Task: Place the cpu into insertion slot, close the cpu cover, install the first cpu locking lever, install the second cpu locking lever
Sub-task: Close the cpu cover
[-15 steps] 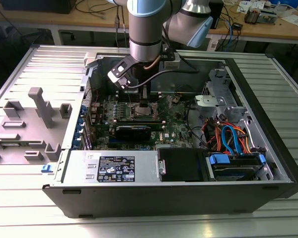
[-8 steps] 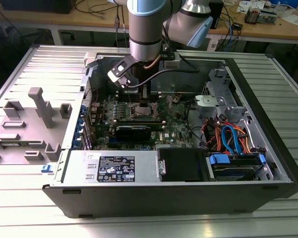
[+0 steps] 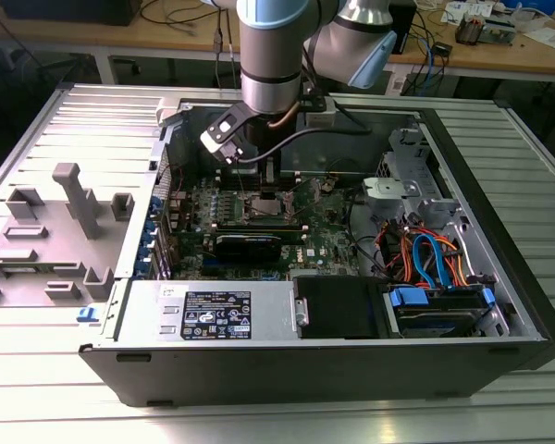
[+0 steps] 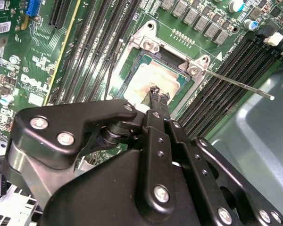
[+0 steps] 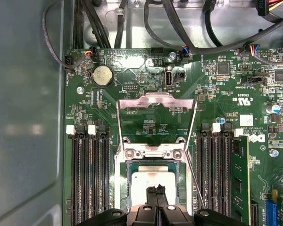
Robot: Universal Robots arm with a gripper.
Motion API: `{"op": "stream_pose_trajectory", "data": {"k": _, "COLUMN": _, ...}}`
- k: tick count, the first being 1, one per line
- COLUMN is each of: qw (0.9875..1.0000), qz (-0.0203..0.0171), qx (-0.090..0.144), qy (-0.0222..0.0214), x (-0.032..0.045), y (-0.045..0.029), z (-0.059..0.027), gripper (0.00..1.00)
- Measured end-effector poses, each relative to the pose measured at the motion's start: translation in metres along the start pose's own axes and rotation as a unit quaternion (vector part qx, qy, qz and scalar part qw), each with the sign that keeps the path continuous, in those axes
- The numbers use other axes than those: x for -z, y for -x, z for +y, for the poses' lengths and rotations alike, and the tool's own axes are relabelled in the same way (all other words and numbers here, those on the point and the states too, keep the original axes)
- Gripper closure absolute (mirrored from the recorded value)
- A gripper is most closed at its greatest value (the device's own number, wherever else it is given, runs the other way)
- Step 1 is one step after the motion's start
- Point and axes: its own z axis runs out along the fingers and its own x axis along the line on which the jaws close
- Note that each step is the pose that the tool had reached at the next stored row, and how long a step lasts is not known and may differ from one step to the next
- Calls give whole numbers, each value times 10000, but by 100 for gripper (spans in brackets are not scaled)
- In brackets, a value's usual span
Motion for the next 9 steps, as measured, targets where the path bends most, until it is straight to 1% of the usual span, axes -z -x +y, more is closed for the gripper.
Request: {"op": "stream_pose_trajectory", "data": {"k": 9, "qw": 10000, "qz": -19, "qx": 1, "qy": 0, "x": 7, "y": 0, "z": 0, "gripper": 89}}
